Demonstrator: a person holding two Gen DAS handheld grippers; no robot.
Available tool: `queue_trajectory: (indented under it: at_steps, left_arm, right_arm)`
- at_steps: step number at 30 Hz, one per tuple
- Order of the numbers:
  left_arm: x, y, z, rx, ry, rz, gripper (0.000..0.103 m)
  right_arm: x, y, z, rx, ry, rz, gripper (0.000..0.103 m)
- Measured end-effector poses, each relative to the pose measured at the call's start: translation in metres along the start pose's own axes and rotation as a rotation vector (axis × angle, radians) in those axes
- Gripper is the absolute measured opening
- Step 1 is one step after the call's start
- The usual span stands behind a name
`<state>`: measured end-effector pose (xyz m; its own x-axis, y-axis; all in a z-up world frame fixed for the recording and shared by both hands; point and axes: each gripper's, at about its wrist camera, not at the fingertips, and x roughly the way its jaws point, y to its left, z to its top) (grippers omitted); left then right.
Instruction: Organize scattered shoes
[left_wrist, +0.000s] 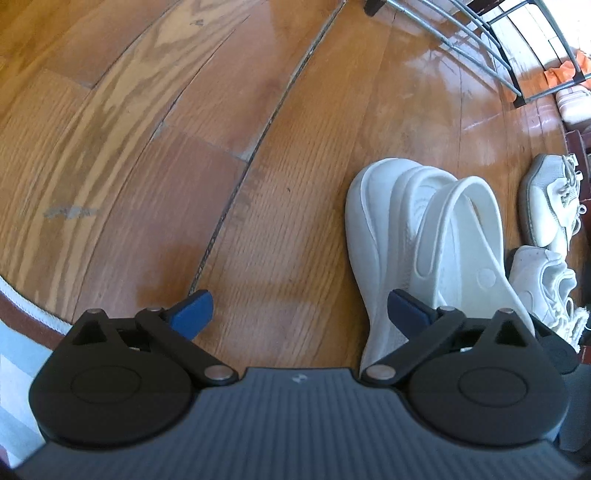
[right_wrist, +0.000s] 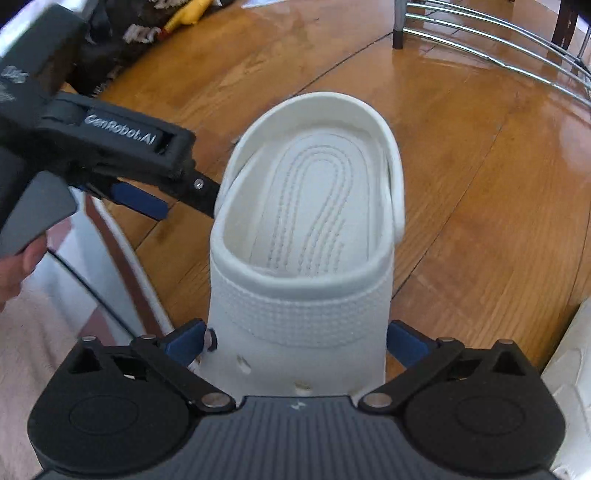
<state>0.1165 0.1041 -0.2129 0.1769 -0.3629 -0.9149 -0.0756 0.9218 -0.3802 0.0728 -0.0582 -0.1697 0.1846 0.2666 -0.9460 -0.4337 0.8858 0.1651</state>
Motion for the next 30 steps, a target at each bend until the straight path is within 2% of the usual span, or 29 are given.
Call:
queue_trajectory:
  at_steps: [4, 6, 9, 10, 12, 14, 15, 16, 19, 22, 24, 26, 28, 29, 30]
  left_arm:
    - [-0.001, -0.007, -0.001, 0.038, -0.040, 0.007, 0.095]
    - [-0.007, -0.017, 0.000, 0.067, -0.080, -0.016, 0.089]
    - [-0.023, -0.032, 0.009, 0.098, -0.143, -0.077, 0.090]
    - [-0.031, -0.036, 0.014, 0.098, -0.151, -0.115, 0.091]
    - [-0.048, -0.046, 0.023, 0.098, -0.168, -0.182, 0.095]
    - [-0.067, -0.056, 0.031, 0.101, -0.192, -0.233, 0.097]
    - [-0.076, -0.062, 0.035, 0.102, -0.204, -0.258, 0.099]
    - [-0.094, -0.067, 0.039, 0.111, -0.242, -0.264, 0.103]
    - [-0.135, -0.079, 0.048, 0.121, -0.324, -0.264, 0.103]
    - [-0.171, -0.084, 0.054, 0.116, -0.383, -0.253, 0.103]
    - [-0.194, -0.087, 0.059, 0.129, -0.421, -0.209, 0.103]
    - [-0.202, -0.092, 0.057, 0.169, -0.445, -0.102, 0.103]
    - [-0.206, -0.098, 0.061, 0.191, -0.470, -0.011, 0.103]
    - [-0.207, -0.099, 0.066, 0.192, -0.471, 0.012, 0.103]
    - [-0.206, -0.099, 0.069, 0.186, -0.459, -0.009, 0.103]
  right_arm:
    - [0.010, 0.011, -0.008, -0.025, -0.059, -0.050, 0.102]
    - [0.008, 0.005, -0.010, -0.001, -0.069, -0.028, 0.102]
    - [-0.005, -0.020, -0.014, 0.129, -0.113, 0.087, 0.101]
    - [-0.014, -0.036, -0.016, 0.206, -0.146, 0.173, 0.101]
    - [-0.025, -0.057, -0.018, 0.304, -0.201, 0.281, 0.101]
    - [-0.043, -0.084, -0.020, 0.455, -0.284, 0.422, 0.101]
    - [-0.047, -0.090, -0.020, 0.484, -0.299, 0.447, 0.101]
    - [-0.058, -0.103, -0.020, 0.548, -0.339, 0.512, 0.101]
    - [-0.086, -0.124, -0.014, 0.614, -0.413, 0.608, 0.101]
    - [-0.123, -0.138, -0.005, 0.630, -0.521, 0.661, 0.102]
    - [-0.155, -0.140, 0.005, 0.582, -0.588, 0.632, 0.102]
    - [-0.208, -0.136, 0.030, 0.450, -0.650, 0.540, 0.102]
    - [-0.250, -0.126, 0.059, 0.313, -0.665, 0.455, 0.102]
    - [-0.264, -0.123, 0.070, 0.269, -0.661, 0.422, 0.102]
    - [-0.278, -0.121, 0.081, 0.226, -0.657, 0.390, 0.102]
